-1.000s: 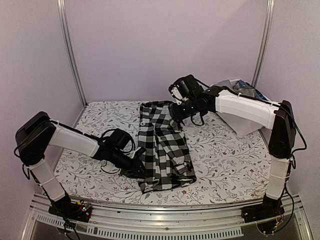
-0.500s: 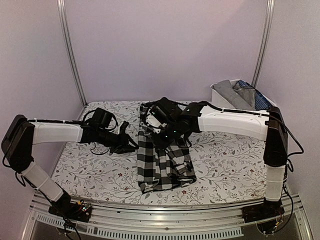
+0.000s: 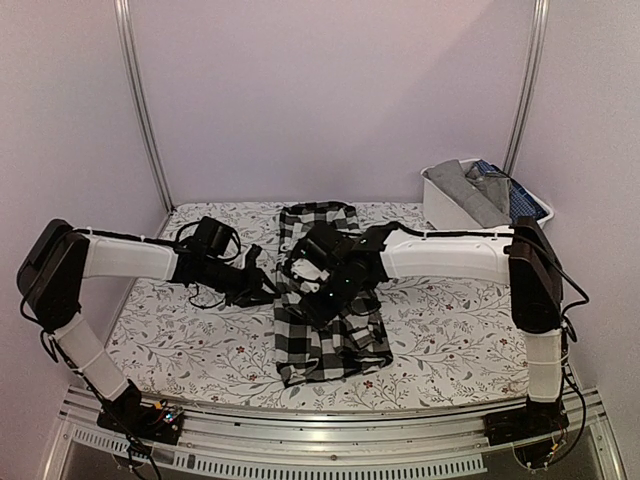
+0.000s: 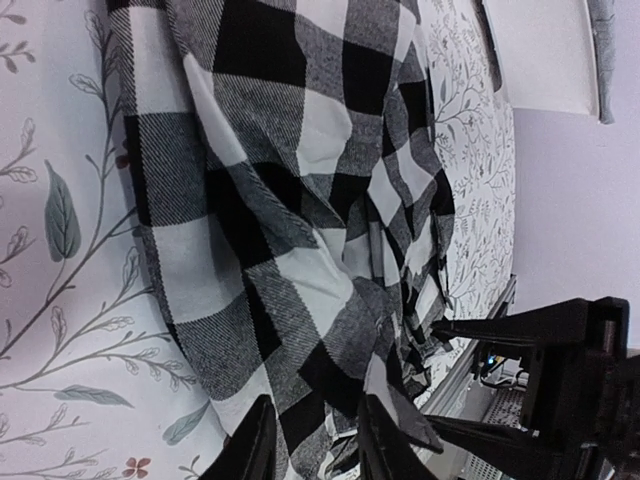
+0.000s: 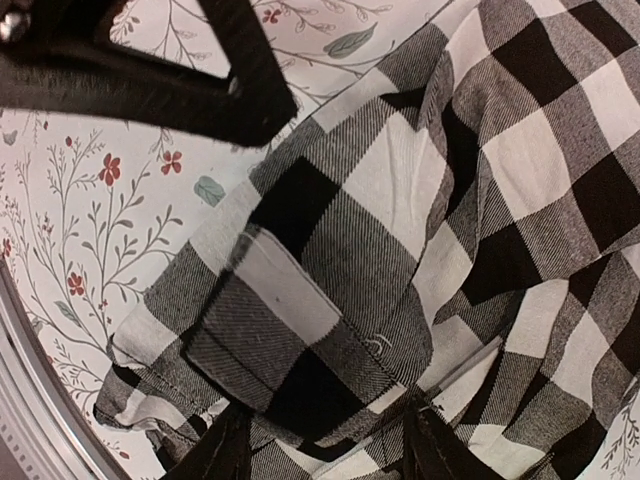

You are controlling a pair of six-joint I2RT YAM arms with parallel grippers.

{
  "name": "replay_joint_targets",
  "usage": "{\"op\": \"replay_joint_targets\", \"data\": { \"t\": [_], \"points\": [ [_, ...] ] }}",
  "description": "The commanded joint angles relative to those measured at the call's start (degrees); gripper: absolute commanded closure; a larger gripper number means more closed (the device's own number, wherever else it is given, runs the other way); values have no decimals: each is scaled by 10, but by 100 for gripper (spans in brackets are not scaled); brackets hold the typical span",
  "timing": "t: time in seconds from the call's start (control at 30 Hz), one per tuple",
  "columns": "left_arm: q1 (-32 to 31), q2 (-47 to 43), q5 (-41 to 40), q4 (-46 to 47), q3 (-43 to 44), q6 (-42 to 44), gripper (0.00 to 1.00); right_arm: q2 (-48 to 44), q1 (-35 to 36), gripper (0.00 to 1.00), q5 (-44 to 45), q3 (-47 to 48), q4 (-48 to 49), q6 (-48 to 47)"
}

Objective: Fold and stack the long sleeve shirts
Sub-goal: Fold the sleeve at the center of the board, then smooth out the sleeve at the center of the board.

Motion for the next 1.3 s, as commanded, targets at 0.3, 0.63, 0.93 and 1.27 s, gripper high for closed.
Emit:
{"op": "replay_joint_targets", "data": {
  "t": [0.3,0.63,0.93,1.27],
  "points": [
    [2,27,-9,10,65,17,73,-109,4,40,-25,-106,69,68],
    [-31,40,-28,12,69,13,76,-69,-109,45,-24,-61,129,159],
    [-48,18,-56,14,47,4,80,38,-180,46,-84,-4,188,201],
    [-35,91,-56,34,102,3,90,103,-207,46,-95,47,190,213]
  ]
}}
